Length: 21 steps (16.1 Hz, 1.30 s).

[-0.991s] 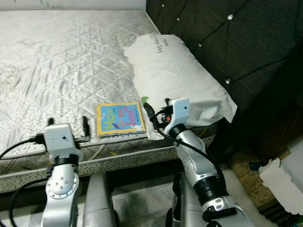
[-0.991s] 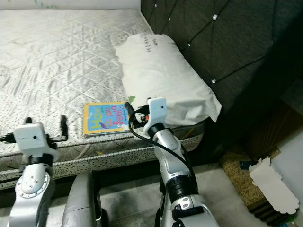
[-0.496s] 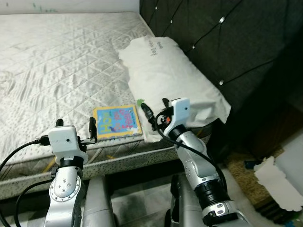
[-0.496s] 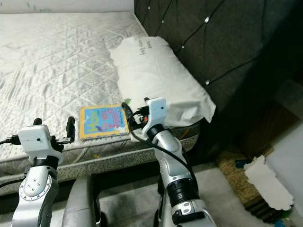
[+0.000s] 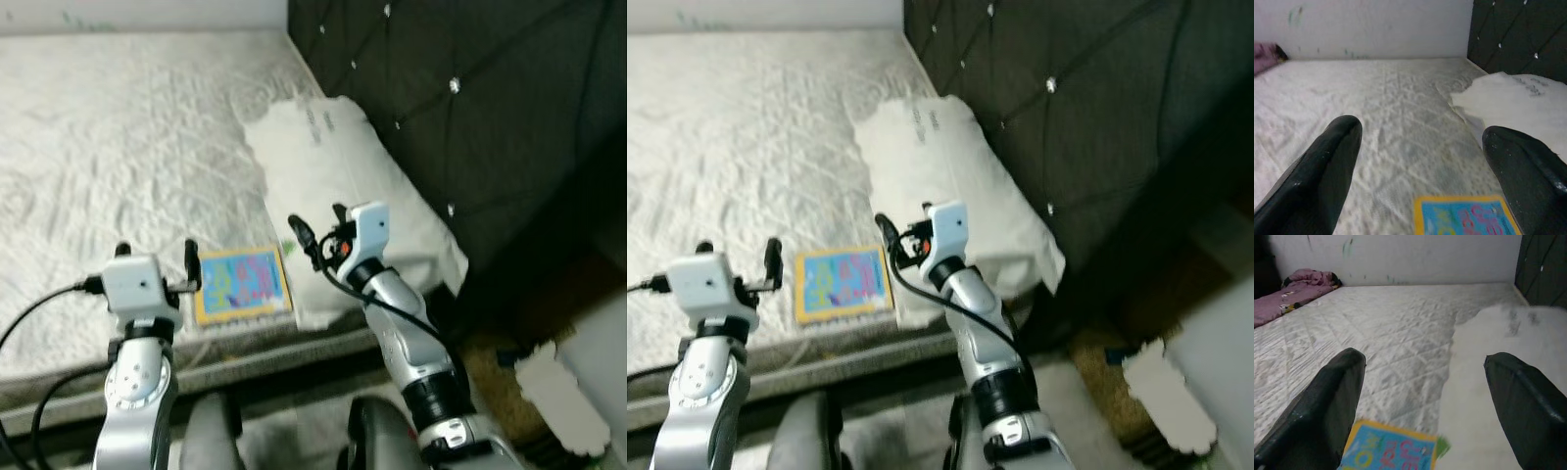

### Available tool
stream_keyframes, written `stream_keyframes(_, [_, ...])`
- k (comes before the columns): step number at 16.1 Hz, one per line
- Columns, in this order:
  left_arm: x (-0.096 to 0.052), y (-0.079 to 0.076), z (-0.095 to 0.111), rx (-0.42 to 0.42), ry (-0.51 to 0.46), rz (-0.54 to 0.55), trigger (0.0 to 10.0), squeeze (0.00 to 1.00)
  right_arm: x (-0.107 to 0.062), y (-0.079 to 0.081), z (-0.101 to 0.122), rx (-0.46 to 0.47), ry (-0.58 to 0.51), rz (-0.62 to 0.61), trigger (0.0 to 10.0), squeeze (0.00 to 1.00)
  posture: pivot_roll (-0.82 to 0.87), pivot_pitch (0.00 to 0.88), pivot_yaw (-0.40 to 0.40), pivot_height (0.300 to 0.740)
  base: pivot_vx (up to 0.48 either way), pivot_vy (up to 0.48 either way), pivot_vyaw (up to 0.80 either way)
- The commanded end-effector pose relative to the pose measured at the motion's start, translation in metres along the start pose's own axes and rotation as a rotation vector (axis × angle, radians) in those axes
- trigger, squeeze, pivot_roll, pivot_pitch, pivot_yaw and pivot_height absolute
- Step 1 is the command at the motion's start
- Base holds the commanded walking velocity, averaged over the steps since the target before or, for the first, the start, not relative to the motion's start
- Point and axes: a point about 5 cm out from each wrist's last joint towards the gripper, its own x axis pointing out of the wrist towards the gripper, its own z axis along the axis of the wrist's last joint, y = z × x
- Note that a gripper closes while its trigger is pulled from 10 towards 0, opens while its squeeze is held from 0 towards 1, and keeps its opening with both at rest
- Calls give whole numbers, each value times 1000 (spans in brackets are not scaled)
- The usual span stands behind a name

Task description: Clean up the room

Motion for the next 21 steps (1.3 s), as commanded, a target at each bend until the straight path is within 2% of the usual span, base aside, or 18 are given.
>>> stream_keyframes(1, [-1, 0, 2, 5, -2, 11, 10000, 0, -1, -6, 5, -39, -18, -38, 10000, 0, 24, 0, -52, 722, 0, 0, 0])
stream_keyframes(3, [-2, 6, 1, 19, 21, 59, 10000, 0, -1, -16, 9, -93, -23, -101, 10000, 0, 24, 0, -50, 740, 0, 0, 0])
stream_keyframes(5, [-2, 8, 1, 26, 24, 67, 10000, 0, -3, -24, 12, -113, -27, -131, 10000, 0, 22, 0, -45, 740, 0, 0, 0])
stream_keyframes(10, [-4, 13, -1, 80, 51, 106, 10000, 0, -7, -29, 11, -121, -23, -160, 10000, 0, 25, 6, -37, 740, 0, 0, 0])
stream_keyframes(12, [-6, 19, -5, 117, 73, 141, 10000, 0, -11, -35, 9, -218, -14, -214, 10000, 0, 27, 6, -27, 740, 0, 0, 0])
stream_keyframes(13, [-5, 19, -5, 121, 74, 142, 10000, 0, -11, -36, 10, -237, -11, -223, 10000, 0, 27, 6, -27, 740, 0, 0, 0])
stream_keyframes(14, [-5, 20, -5, 132, 77, 151, 10000, 0, -14, -47, 13, -305, -10, -256, 10000, 0, 25, 5, -23, 740, 0, 0, 0])
stream_keyframes(15, [-5, 21, -5, 135, 76, 146, 10000, 0, -19, -62, 18, -322, -10, -265, 10000, 0, 23, 3, -22, 740, 0, 0, 0])
stream_keyframes(16, [-6, 23, -6, 143, 77, 146, 10000, 0, -27, -77, 18, -311, 19, -300, 10000, 0, 14, 2, -20, 740, 0, 0, 0])
stream_keyframes(17, [-8, 25, -8, 146, 81, 150, 10000, 0, -32, -86, 17, -297, 42, -319, 10000, 0, 11, 1, -18, 740, 0, 0, 0])
stream_keyframes(19, [-9, 27, -11, 150, 92, 164, 10000, 0, -42, -94, 17, -329, 71, -311, 10000, 0, 1, 0, -14, 740, 0, 0, 0])
stream_keyframes(21, [-8, 25, -11, 150, 91, 161, 10000, 0, -46, -99, 15, -301, 110, -332, 10000, 0, -10, 0, -6, 740, 0, 0, 0])
